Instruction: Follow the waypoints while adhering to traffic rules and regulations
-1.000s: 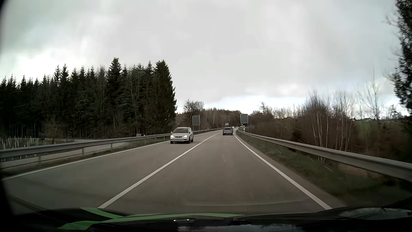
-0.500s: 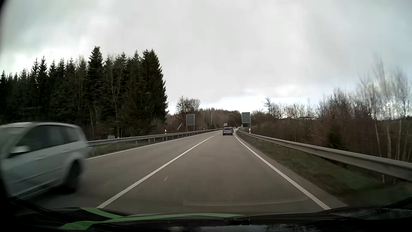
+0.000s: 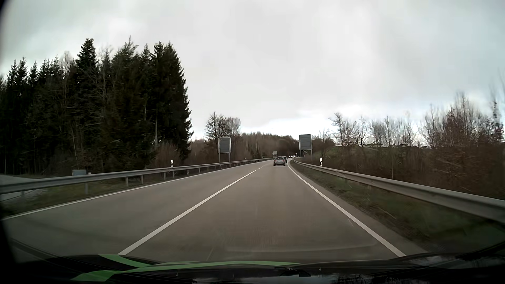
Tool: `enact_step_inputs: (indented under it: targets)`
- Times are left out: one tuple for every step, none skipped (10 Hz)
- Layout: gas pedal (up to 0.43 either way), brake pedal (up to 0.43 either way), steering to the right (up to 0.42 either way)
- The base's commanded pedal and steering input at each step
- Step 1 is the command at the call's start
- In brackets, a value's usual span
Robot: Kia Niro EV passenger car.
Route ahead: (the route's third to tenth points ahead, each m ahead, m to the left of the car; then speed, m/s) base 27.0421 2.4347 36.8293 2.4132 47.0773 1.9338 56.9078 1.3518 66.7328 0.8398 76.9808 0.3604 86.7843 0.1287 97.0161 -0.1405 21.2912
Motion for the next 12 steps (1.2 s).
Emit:
enact_step_inputs:
  targets:
    - [0.118,0.000,0.000]
    - [0.118,0.000,0.000]
    - [0.118,0.000,0.000]
    - [0.118,0.000,0.000]
    - [0.118,0.000,0.000]
    - [0.118,0.000,0.000]
    - [0.118,0.000,0.000]
    - [0.118,0.000,0.000]
    - [0.118,0.000,0.000]
    - [0.118,0.000,0.000]
    - [0.118,0.000,0.000]
    - [0.118,0.000,0.000]
